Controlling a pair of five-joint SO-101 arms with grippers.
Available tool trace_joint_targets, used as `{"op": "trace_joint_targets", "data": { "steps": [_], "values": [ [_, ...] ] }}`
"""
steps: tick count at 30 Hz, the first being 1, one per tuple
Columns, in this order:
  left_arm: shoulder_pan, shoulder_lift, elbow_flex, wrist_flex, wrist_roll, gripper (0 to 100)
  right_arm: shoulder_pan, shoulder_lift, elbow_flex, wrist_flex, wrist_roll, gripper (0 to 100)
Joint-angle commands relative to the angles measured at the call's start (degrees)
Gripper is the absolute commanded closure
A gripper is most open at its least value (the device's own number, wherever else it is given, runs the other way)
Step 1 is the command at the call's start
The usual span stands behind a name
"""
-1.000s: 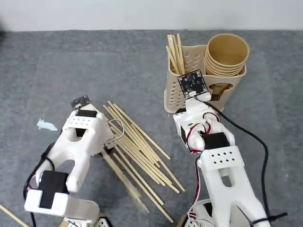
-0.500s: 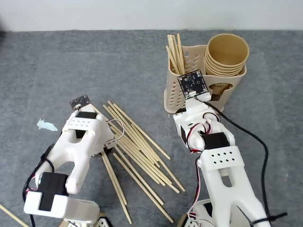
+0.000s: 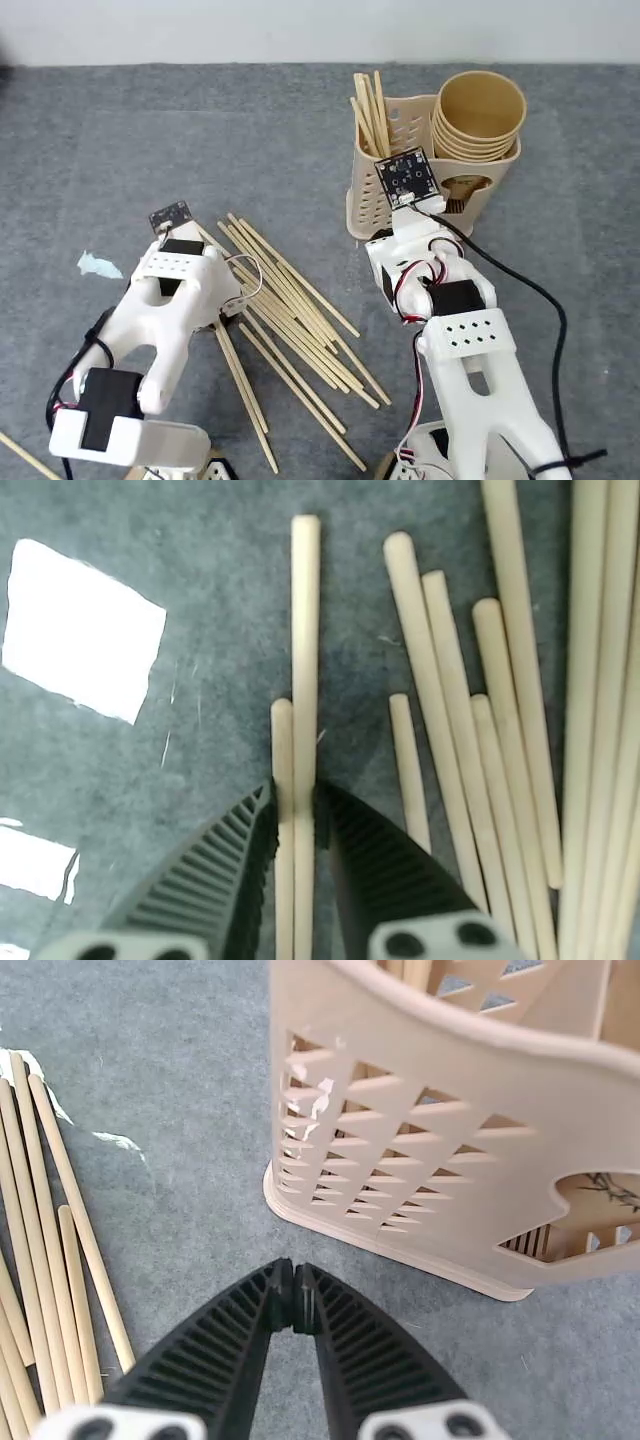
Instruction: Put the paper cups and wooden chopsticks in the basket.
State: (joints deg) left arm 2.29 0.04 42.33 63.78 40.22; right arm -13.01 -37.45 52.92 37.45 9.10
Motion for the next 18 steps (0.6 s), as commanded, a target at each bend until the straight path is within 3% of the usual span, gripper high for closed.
{"op": "trace_joint_targets", "data": {
  "steps": [1,5,10,18],
  "values": [
    [0.2,-3.7,-5.9,6.4,-0.7,99,0.7,-1.7,-0.4,-0.6,-0.2,98.7],
    [0.2,-9.8,-15.7,16.3,-0.7,99,0.7,-1.7,-0.4,-0.6,-0.2,98.7],
    [0.2,-13.6,-24.2,22.1,-0.9,99,0.9,-1.7,-0.5,-0.6,-0.2,98.7],
    [-0.6,-11.1,-21.6,30.2,-7.6,98,0.9,-1.7,-0.5,-0.6,-0.2,98.7]
  ]
}}
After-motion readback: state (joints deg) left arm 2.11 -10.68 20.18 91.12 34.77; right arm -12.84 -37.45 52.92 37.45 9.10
